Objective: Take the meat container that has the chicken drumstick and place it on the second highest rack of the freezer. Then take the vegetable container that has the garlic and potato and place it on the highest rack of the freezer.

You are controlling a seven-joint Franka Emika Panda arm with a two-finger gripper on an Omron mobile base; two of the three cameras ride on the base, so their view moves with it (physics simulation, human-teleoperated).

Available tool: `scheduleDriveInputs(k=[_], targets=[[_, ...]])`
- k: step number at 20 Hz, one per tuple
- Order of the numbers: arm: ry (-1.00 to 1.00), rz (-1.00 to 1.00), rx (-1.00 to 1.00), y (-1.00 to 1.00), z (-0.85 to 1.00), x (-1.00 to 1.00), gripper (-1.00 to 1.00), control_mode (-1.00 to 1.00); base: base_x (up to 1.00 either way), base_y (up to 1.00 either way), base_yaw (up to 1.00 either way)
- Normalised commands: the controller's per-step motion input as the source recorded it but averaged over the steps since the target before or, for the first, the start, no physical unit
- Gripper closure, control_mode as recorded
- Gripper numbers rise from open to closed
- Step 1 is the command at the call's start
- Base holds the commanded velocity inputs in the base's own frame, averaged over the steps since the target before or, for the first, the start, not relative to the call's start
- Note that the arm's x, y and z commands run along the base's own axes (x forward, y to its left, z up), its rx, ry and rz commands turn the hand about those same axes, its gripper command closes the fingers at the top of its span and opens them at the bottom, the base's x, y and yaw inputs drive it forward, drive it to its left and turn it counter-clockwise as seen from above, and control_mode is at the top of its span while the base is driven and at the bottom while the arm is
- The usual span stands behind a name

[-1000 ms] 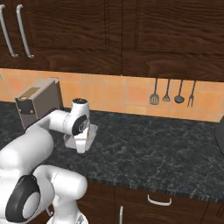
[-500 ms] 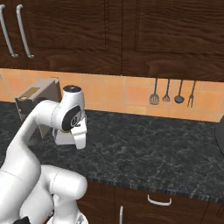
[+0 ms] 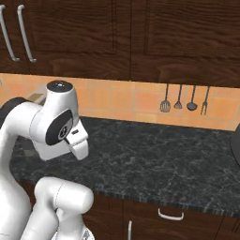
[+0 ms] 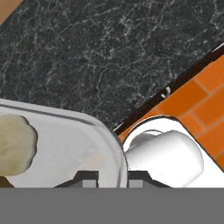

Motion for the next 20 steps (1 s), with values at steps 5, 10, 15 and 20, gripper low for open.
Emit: scheduleDriveInputs(k=[5, 10, 15, 20], targets=[[0.03, 0.13, 0.0, 0.0, 0.76, -0.58, 1.0, -1.0, 0.0, 0.0, 0.0], [0.0, 0.07, 0.0, 0.0, 0.32, -0.62, 1.0, -1.0, 0.0, 0.0, 0.0], [0.0, 0.01, 0.0, 0.01, 0.04, -0.26, 1.0, 1.0, -0.53, 0.0, 0.0], [0.0, 0.0, 0.0, 0.0, 0.0, 0.0, 1.0, 1.0, -0.46, -0.27, -0.16]])
